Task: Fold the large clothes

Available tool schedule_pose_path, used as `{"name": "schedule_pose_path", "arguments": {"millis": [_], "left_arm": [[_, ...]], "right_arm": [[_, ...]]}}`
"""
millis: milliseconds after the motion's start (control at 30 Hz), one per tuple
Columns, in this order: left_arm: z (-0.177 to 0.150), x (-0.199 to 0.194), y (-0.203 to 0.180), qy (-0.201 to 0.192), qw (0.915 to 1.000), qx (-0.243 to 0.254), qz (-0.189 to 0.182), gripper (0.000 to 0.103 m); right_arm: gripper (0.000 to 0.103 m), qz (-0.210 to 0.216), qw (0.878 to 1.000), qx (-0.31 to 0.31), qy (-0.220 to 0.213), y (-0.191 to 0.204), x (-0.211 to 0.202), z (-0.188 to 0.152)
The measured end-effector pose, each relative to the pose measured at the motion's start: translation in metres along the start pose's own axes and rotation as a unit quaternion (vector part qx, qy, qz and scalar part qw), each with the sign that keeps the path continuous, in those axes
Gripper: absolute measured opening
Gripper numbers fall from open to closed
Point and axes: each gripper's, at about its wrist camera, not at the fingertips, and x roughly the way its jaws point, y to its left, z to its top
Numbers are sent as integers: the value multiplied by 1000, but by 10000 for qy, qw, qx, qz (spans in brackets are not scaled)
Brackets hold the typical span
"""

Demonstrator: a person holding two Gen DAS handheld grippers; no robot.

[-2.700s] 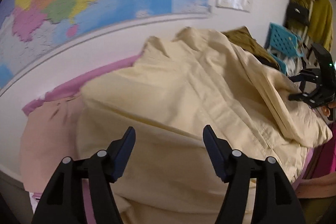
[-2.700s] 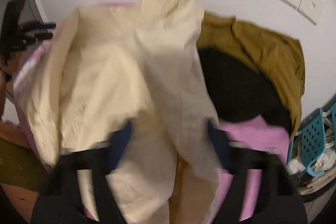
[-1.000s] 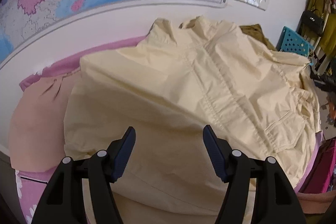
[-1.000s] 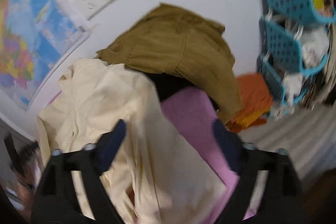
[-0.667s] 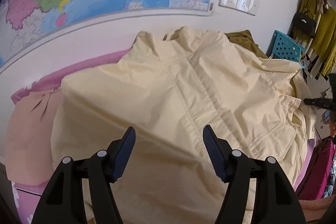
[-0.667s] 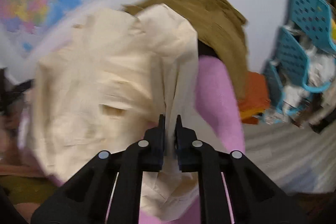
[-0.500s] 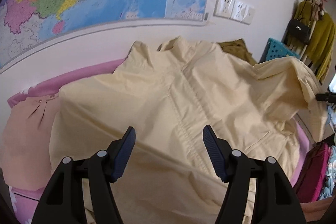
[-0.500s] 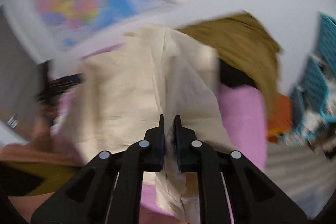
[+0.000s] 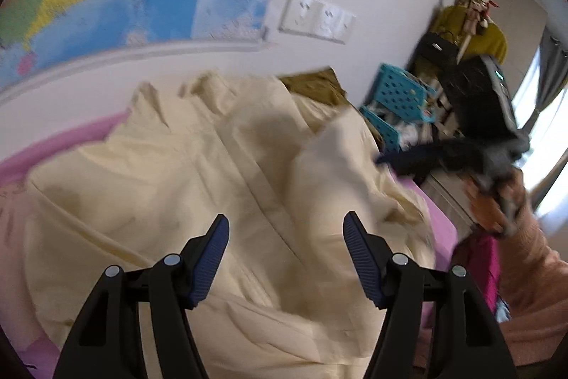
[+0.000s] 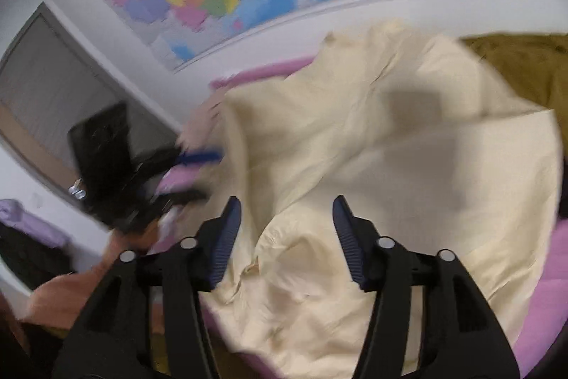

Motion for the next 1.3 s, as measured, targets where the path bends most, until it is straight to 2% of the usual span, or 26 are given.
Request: {"name": "schedule_pose_path", "arguments": {"millis": [33,67,100,167,233,267,367,400,433,500,533,600,667,733,800,833,867,900,933,967,1000,1067,1133,1200,1267,1300], "left_arm": [[-4,5,-1,139,9999,24,-53,65],[-8,8,-2,227,9997,64,-75,65],[-11,13,-3,359,9992,112,-126,66],[-18,25,-5,650,9974,193,-225,68],[-23,46,-10,1064,9932,308,-364,73],[-26,54,-12,1218,9911,355,-400,74],[-34,81,-18,1705,9831,486,-459,79],[-35,90,-19,1850,9803,527,-444,77],[-35,95,-20,1904,9790,572,-450,62],[-34,103,-24,2031,9752,752,-461,30],[-30,104,-26,2018,9754,838,-301,22],[-21,96,-28,1818,9770,1104,142,16],[-2,80,-26,1403,9764,1432,808,14],[20,61,-20,935,9723,1715,1281,13],[32,54,-15,712,9610,2014,1757,14],[34,57,-8,777,9583,2071,1811,19],[33,62,-3,895,9534,2166,1900,22],[29,70,5,952,9434,2265,2227,30],[25,76,12,995,9386,2260,2411,40],[20,80,19,1058,9360,2216,2520,42],[16,80,26,1077,9388,2084,2522,42],[12,65,51,1004,9590,1422,2239,44],[6,36,67,525,9750,906,1962,46],[-2,14,69,257,9816,705,1755,49],[-12,-6,62,64,9845,701,1605,50],[-15,-9,55,31,9854,739,1533,56]], "right_arm": [[55,-116,9999,-10,-94,-5,-2,2],[57,-432,9987,17,-257,-15,-7,4],[63,-730,9965,108,-390,-28,-12,4],[70,-1861,9807,134,-578,-58,-19,3],[74,-2357,9691,421,-595,-92,-21,-2],[76,-2455,9653,669,-594,-112,-21,-6],[74,-2380,9639,1119,-419,-152,-12,-18],[67,-2194,9683,1156,-311,-162,-4,-22],[60,-2059,9714,1151,-278,-164,1,-22],[15,-1861,9767,1041,-219,-164,11,-22],[7,-1797,9783,999,-254,-164,9,-22],[4,-1728,9781,1027,-535,-162,-6,-21],[4,-1612,9761,1150,-893,-166,-27,-22],[4,-1409,9762,1231,-1095,-168,-41,-23],[8,-1419,9763,1202,-1106,-166,-41,-24],[10,-1549,9752,1196,-1036,-165,-37,-25],[20,-1701,9732,1198,-978,-165,-32,-24],[26,-1904,9703,1191,-898,-166,-29,-25],[29,-2073,9676,1188,-819,-167,-25,-28],[38,-2181,9648,1225,-805,-168,-25,-30],[39,-2249,9629,1244,-821,-167,-25,-32],[39,-2482,9578,1079,-970,-152,-29,-32],[43,-2665,9534,745,-1201,-127,-40,-33],[48,-2483,9598,323,-1269,-97,-40,-32],[55,-2313,9655,-243,-1173,-64,-27,-27],[59,-2230,9668,-643,-1068,-43,-15,-24]]}}
